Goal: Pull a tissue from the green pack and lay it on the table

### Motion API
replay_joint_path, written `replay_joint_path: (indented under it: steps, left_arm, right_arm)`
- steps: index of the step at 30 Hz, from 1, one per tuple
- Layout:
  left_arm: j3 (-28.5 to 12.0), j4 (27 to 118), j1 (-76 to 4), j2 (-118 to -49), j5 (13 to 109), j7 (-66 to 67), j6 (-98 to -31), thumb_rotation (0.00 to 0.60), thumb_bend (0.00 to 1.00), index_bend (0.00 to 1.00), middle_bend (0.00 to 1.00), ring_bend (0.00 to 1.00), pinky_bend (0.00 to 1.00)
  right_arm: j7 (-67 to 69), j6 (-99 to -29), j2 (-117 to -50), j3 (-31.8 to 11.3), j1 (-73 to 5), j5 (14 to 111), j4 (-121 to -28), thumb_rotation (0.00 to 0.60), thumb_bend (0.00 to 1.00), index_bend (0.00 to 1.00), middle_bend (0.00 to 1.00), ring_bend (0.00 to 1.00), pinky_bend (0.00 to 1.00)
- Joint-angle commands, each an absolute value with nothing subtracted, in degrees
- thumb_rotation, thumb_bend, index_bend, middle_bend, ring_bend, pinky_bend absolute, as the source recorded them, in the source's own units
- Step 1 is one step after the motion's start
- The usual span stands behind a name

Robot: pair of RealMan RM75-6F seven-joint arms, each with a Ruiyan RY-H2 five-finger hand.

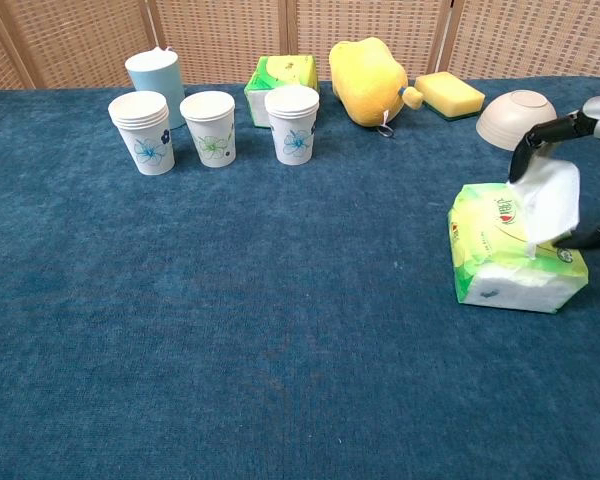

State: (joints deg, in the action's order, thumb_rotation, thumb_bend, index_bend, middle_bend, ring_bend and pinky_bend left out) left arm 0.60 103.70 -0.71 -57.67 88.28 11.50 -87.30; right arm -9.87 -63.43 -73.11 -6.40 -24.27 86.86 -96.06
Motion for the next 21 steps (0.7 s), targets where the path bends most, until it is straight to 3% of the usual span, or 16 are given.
replay_joint_path:
  steps: [1,4,11,15,18,21]
  left_arm:
    - [0.57,103.72,-0.72,-57.64,88.21,11.47,-87.28,0.6,0.0,0.0,0.0,0.0,0.0]
    - [0.61,103.7,-0.73,-57.64,88.23,11.43,-87.23,0.6,0.0,0.0,0.0,0.0,0.0]
    - [0.74,103.79,-0.69,-57.63,88.58,11.42,-87.35,0.6,0.0,0.0,0.0,0.0,0.0]
    - [0.79,103.77,-0.54,-57.49,88.57,11.17,-87.53,0.6,0.0,0.0,0.0,0.0,0.0]
    - [0.83,103.79,-0.54,-57.46,88.61,11.11,-87.48,0.6,0.0,0.0,0.0,0.0,0.0]
    - [0.95,103.83,-0.59,-57.53,88.88,11.35,-87.4,0.6,0.0,0.0,0.0,0.0,0.0]
  right_arm:
    - [-9.38,-66.49,-75.47,-6.54,-24.06,88.13,-94.01,0.6,0.43,0.64,0.59,0.51,0.35]
    - [-9.37,-68.78,-76.69,-6.5,-23.66,89.05,-92.87,0.6,0.52,0.73,0.7,0.62,0.47]
    - [-8.32,-71.72,-77.15,-6.43,-23.36,90.53,-92.8,0.6,0.54,0.76,0.72,0.64,0.52]
    - [-5.76,-81.21,-78.59,-9.38,-22.25,94.34,-92.45,0.6,0.54,0.76,0.73,0.64,0.53]
    - [-4.51,-91.22,-80.29,-14.03,-21.85,97.74,-90.65,0.6,0.55,0.77,0.73,0.64,0.53]
    - [-4.05,-96.09,-81.43,-17.32,-22.23,98.52,-89.34,0.6,0.55,0.77,0.73,0.64,0.53]
